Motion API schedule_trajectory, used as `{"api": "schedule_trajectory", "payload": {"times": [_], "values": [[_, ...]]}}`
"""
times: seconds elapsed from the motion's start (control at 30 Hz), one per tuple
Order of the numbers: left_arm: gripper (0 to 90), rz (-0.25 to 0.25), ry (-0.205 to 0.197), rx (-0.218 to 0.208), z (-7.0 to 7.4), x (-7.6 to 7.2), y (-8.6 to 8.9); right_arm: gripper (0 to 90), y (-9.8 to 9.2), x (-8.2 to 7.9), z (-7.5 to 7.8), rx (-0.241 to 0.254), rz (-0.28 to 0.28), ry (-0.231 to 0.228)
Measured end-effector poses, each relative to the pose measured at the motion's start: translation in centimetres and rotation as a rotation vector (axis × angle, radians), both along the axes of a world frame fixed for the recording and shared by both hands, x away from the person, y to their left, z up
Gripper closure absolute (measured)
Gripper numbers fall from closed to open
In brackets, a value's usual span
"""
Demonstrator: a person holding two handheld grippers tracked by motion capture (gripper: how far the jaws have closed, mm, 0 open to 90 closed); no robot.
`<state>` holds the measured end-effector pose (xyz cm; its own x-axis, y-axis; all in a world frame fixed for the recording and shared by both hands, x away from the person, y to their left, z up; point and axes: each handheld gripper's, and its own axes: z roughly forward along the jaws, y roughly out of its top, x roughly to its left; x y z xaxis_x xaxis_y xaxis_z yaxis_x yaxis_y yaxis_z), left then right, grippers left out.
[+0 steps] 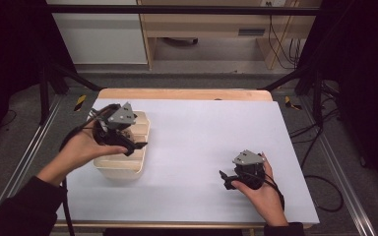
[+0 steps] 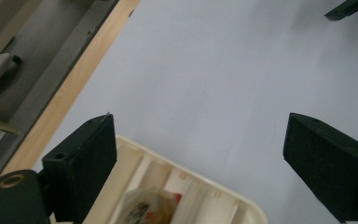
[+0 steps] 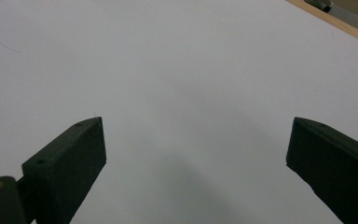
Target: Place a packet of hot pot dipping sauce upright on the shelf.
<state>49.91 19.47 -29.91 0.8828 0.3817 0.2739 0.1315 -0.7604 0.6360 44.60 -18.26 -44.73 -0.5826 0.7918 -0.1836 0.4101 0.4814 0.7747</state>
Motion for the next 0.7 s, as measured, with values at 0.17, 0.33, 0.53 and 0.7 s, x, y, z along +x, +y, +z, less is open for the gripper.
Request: {"api": "schedule_trajectory", "payload": {"times": [0.17,0.33,0.53,0.7], "values": [[6.7,-0.019,0.031,-0.041,-2.2,-1.4,-2.9,5.2,-0.1,0.0,0.0,0.003,-0.002,-0.004],[5.9,-0.052,0.039,-0.052,-4.7,-2.8,-5.8,5.1,-0.4,0.0,0.1,0.009,-0.005,-0.008],[6.1,-0.080,0.062,-0.062,-8.1,-4.4,-8.9,5.1,-0.6,-0.1,0.2,0.015,-0.012,-0.008],[5.8,-0.067,0.089,-0.081,-10.4,-4.7,-10.4,5.1,-0.6,-0.1,0.2,0.017,-0.014,-0.006]]}}
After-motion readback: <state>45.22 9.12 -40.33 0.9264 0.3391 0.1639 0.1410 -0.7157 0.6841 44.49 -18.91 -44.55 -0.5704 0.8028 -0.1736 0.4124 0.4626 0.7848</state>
